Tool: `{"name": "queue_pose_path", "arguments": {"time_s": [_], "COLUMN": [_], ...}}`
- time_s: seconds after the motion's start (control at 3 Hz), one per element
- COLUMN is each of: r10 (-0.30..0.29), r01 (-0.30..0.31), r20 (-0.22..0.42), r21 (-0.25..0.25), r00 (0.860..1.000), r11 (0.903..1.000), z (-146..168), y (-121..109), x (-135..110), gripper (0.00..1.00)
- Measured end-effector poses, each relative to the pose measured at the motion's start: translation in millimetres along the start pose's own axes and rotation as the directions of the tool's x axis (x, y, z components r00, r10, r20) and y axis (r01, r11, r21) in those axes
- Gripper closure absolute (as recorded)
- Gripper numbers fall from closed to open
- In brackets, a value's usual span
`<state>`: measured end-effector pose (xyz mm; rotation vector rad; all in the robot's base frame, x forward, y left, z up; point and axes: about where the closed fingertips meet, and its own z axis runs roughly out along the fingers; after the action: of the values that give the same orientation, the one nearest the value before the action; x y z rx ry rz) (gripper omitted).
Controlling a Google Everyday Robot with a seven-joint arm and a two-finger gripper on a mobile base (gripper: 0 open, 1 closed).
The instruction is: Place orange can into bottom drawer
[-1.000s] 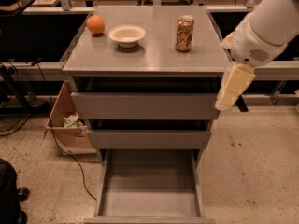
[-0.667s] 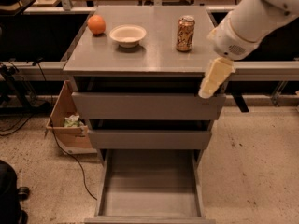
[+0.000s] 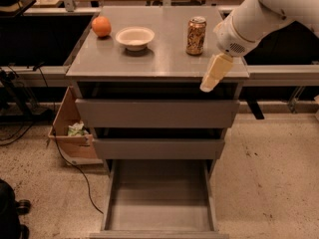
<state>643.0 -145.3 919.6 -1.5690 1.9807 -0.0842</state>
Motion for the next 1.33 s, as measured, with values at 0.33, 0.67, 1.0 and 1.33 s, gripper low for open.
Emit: {"name": "queue_pose_path", "arguments": {"time_s": [0.33, 0.67, 1.0, 1.33], "r10": [0.028, 0.088, 0.167, 0.24], "r01": [-0.028, -0.092, -0.182, -0.273], "r20": [0.027, 0.081, 0.14, 0.221], "r21": [0.012, 0.05, 0.105, 0.131], "r00": [0.999, 0.993, 0.976, 0.945], "r11": [0.9995, 0.9945, 0.9777, 0.953], "z": [11, 33, 58, 81], "y": [-9, -35, -73, -107], "x": [-1, -2, 8, 16], "gripper": [0.0, 0.0, 0.0, 0.0]}}
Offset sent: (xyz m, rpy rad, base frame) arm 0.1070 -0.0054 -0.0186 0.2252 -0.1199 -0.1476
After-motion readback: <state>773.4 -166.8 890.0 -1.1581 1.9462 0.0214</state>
